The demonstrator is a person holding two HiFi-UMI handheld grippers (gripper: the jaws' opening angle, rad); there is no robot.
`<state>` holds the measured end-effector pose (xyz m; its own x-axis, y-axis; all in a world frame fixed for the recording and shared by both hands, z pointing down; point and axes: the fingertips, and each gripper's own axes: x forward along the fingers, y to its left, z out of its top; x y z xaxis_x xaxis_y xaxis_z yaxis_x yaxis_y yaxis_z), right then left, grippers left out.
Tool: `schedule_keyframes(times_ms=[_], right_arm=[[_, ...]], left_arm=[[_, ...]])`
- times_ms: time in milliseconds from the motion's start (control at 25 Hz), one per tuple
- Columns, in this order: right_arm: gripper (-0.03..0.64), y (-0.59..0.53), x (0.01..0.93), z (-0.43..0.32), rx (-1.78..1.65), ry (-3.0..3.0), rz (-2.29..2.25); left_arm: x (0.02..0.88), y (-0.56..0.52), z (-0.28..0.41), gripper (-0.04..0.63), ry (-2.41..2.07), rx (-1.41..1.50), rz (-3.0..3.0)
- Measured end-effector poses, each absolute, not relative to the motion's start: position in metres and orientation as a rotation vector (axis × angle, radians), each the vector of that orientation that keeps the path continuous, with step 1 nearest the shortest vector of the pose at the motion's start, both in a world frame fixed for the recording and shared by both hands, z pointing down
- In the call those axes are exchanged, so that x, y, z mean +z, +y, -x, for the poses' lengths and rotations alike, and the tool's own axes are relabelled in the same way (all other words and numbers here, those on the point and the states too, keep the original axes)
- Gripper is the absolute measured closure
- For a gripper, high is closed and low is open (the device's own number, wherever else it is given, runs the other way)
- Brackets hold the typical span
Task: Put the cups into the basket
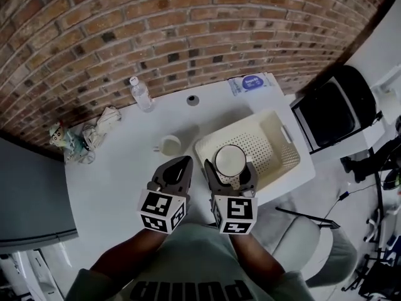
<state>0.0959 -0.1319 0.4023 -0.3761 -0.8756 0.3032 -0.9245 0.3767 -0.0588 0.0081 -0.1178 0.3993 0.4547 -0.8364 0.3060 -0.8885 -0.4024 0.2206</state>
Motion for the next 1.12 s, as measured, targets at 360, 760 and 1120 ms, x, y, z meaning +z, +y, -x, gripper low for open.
schedule_keyframes(times_ms=[360,760,1120], right_arm=[[0.244,-0.193,0.42,-0.16,0.383,-2.344,-1.703],[0.244,-0.249,0.472,-0.221,0.481,-2.164,-1.809],[0.244,-0.279,0.521,-0.249,0.589,-2.004,-1.834]], left_arm=[[0.398,-0.158,-0.061,0.592,-1.452,0.259,-2.364],[0.427,-0.199,-0.095,0.592,-1.435,0.325,-2.299],[0.448,-0.22,-0.12,0.592,-1.366,0.361,-2.259]])
